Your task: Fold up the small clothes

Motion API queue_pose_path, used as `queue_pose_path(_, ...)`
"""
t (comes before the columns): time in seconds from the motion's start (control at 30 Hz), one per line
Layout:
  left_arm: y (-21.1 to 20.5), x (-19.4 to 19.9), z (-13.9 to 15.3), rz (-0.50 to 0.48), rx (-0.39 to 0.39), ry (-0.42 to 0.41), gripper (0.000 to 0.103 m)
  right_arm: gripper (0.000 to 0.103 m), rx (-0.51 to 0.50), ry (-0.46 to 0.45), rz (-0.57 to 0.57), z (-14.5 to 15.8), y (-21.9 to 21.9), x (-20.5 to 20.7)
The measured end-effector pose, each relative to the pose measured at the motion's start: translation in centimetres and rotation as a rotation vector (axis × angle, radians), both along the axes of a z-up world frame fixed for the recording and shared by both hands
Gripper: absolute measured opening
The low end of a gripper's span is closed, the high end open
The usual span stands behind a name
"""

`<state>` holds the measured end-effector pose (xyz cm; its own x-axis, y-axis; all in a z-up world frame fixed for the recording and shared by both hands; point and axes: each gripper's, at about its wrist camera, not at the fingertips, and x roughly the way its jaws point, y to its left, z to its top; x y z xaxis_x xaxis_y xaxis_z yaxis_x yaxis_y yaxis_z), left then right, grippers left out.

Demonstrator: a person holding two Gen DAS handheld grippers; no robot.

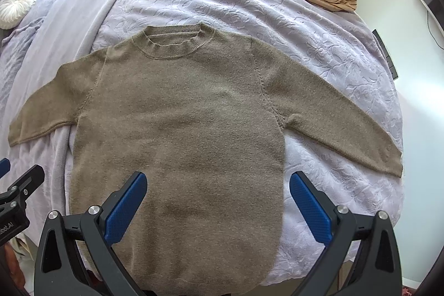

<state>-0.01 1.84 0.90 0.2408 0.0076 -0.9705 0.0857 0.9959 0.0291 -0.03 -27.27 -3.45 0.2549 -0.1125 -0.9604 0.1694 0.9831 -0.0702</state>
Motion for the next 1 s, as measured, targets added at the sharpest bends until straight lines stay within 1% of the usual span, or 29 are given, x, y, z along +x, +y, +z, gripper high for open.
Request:
queue_pose_path(0.07,0.0,0.0,0.0,0.001,-0.001,0.002,0.103,0.102,-0.005,-0.002,0.000,-0.1,-0.2,-0.1)
queue_pose_path(0.1,0.0,0.0,0.0,0.002,-0.001,0.003,0.103,0.102,-0.012,-0.030,0.001,0.0,0.0,0.0)
queue_pose_path(0.3,0.3,0.2,-0.3,0.004,-0.006,0.009,0.103,0.102,-0.028,-0.056,0.004,0.2,-0.1,-0.2)
queue_pose_path(0.4,0.6,0.2,-0.5,0.007,-0.010,0.012,0.103,0.102,-0.022,-0.038,0.001,0.2,-0.2,0.0)
queue_pose_path(0.53,0.9,0.2,-0.9,0.011,-0.016,0.012,0.103,0.102,0.007,-0.047,0.006,-0.1,0.2,-0.1)
queue_pose_path(0.57,1.1,0.3,-1.0,0.012,-0.019,0.014,0.103,0.102,0.017,-0.072,0.009,-0.1,0.4,-0.3)
queue_pose_path(0.6,1.2,0.3,-1.1,0.013,-0.022,0.014,0.103,0.102,0.018,-0.071,0.009,-0.1,0.2,-0.4)
queue_pose_path(0.77,2.5,0.6,-2.3,0.032,-0.049,0.032,0.103,0.102,0.089,-0.142,0.010,-0.3,0.9,0.0)
queue_pose_path(0.9,4.0,0.8,-3.5,0.061,-0.079,0.042,0.103,0.102,0.063,-0.123,0.025,-0.6,2.2,0.6)
queue_pose_path(1.0,5.5,0.8,-4.2,0.082,-0.105,0.041,0.103,0.102,0.019,-0.083,0.039,-1.2,3.7,1.0)
